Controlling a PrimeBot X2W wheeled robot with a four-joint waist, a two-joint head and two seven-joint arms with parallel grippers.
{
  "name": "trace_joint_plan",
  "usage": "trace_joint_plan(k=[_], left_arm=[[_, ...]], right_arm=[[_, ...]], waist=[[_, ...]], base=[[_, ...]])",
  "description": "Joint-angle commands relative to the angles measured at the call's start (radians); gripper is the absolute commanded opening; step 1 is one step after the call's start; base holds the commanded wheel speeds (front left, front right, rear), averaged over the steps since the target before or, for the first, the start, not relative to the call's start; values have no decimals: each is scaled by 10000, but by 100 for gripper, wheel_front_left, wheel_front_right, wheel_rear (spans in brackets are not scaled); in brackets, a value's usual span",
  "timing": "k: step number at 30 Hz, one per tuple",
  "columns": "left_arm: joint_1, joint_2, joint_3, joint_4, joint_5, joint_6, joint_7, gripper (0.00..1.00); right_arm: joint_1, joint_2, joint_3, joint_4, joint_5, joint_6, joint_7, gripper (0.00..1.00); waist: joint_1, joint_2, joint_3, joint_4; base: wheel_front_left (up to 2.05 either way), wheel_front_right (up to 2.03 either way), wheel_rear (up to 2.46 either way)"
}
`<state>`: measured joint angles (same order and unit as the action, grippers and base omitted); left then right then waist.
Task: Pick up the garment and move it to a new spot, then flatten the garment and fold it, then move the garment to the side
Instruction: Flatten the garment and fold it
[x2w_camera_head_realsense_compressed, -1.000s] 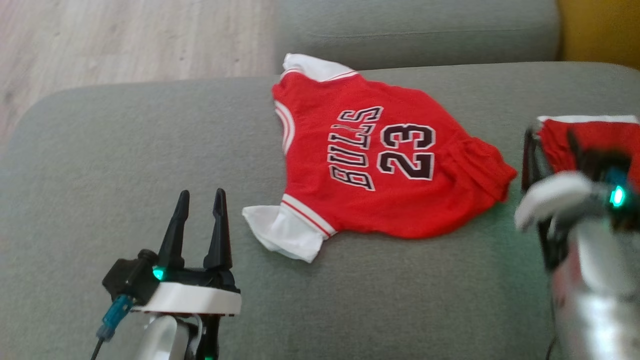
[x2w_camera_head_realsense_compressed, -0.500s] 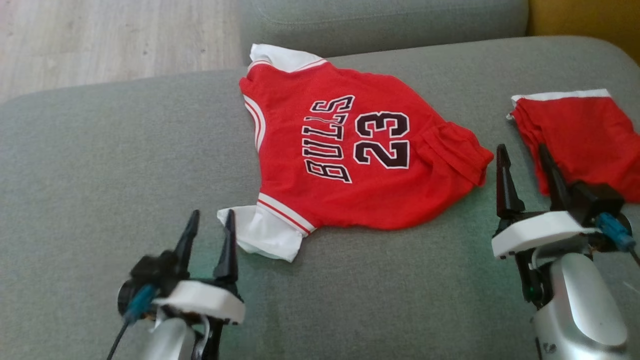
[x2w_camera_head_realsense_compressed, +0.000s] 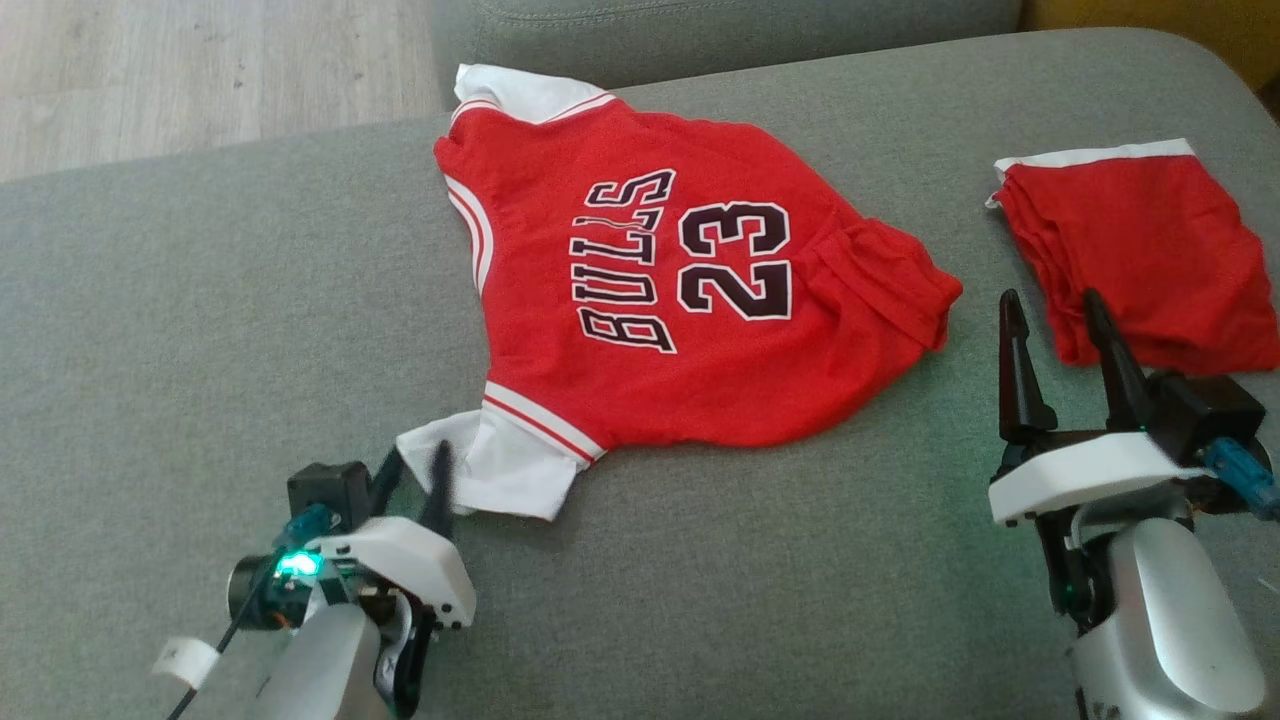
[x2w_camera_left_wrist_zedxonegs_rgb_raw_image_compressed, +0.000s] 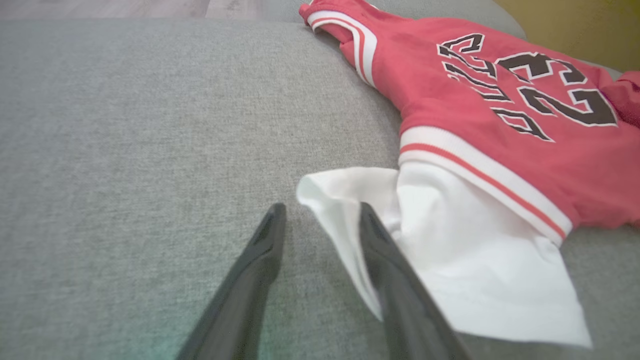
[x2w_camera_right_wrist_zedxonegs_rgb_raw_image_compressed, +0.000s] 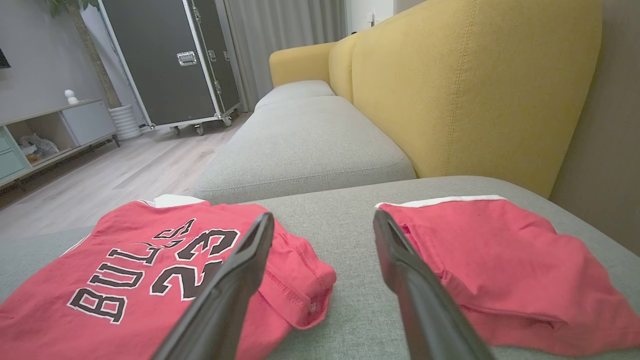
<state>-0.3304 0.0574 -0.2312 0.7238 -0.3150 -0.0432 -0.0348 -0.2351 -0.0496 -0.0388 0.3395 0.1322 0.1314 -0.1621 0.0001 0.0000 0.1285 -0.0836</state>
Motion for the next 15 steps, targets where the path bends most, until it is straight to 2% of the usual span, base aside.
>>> trace_joint_plan(k=[1, 6, 10, 11, 15], left_arm=[[-507, 199, 306, -226, -83, 54, -84, 0], [-650, 171, 441, -235, -269, 74, -637, 0], [-817, 158, 787, -557, -480, 178, -1649, 0], [-892, 151, 1067, -935, -571, 286, -2052, 0], [-879, 146, 1522, -1873, -519, 398, -2250, 0]], right_arm=[[-185, -7, 204, -378, 61, -7, 8, 100], [-149, -7, 202, -351, -5, -7, 73, 100], [-104, -7, 320, -267, 14, -7, 161, 100], [-71, -7, 371, -159, 13, -7, 305, 100], [-14, -7, 493, 36, 8, -7, 582, 100]], waist=[[-1, 0, 9, 6], [-1, 0, 6, 89], [-1, 0, -41, 202], [-1, 0, -70, 279], [-1, 0, -93, 405]], base=[[0, 0, 0], [0, 0, 0], [0, 0, 0], [0, 0, 0], [0, 0, 0]])
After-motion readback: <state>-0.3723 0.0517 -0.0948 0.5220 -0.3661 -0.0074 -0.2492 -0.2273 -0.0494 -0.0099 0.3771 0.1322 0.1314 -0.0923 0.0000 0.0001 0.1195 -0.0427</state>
